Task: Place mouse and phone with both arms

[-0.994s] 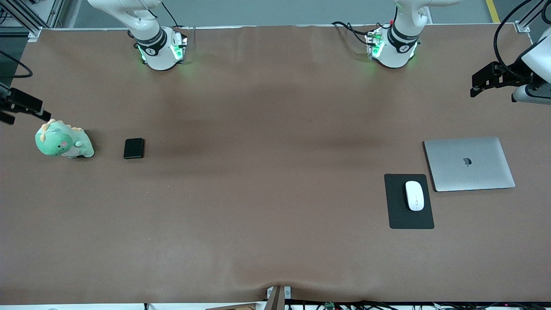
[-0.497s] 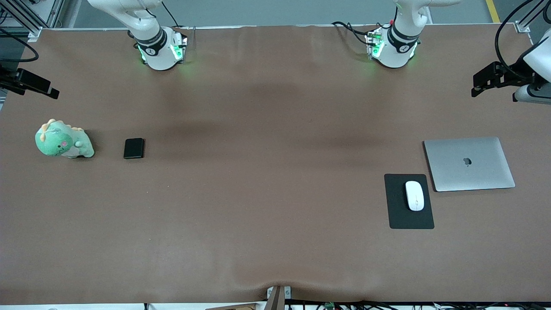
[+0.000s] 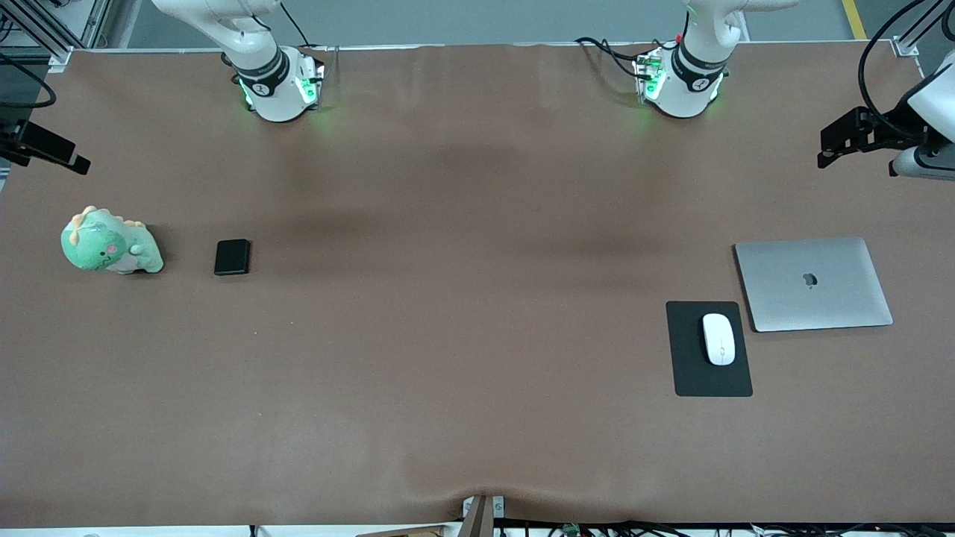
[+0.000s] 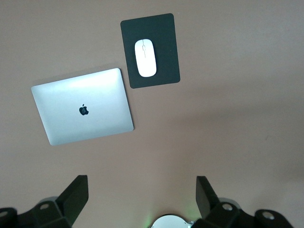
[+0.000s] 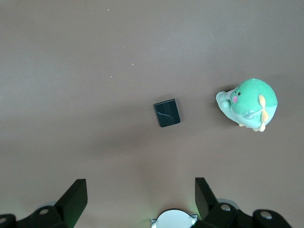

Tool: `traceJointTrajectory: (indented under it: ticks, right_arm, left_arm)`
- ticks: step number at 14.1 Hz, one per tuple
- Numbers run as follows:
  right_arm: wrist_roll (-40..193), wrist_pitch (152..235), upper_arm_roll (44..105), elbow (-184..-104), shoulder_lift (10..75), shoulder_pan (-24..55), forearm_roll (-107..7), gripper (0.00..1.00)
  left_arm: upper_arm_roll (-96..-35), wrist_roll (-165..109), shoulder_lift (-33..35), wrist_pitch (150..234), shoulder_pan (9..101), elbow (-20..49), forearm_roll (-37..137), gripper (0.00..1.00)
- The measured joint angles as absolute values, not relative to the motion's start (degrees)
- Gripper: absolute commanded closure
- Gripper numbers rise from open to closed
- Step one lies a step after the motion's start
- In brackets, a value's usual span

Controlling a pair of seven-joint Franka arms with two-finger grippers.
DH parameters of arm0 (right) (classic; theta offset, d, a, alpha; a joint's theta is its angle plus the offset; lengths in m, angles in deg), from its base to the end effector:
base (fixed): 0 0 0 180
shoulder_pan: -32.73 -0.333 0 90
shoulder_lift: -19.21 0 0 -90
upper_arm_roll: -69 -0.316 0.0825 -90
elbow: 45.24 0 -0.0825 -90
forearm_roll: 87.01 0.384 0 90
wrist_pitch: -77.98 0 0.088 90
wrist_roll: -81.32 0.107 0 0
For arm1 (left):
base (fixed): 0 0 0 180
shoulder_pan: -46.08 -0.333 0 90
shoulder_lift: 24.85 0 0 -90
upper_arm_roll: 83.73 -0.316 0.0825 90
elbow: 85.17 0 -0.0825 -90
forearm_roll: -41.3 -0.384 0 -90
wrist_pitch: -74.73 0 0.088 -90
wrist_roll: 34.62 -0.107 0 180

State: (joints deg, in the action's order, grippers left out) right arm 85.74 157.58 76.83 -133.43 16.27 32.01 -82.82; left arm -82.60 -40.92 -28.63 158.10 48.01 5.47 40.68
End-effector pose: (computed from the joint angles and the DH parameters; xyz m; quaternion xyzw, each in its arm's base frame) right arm 0.5160 -0.0576 0.6518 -0.9934 0.0952 0.0485 0.0409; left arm 0.5210 -0.0270 0.6450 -0.9962 0.0811 0.0306 0.0052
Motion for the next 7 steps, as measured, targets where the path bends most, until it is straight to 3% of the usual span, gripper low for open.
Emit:
traceJointTrajectory:
  ticks: [7]
  right_arm:
    - [82.7,157.6,74.7,-132.8,16.4,32.0,-86.3,0.00]
  left_arm:
    - [-82.6,-40.9,-28.6,158.1,48.0,5.5,40.7,0.00]
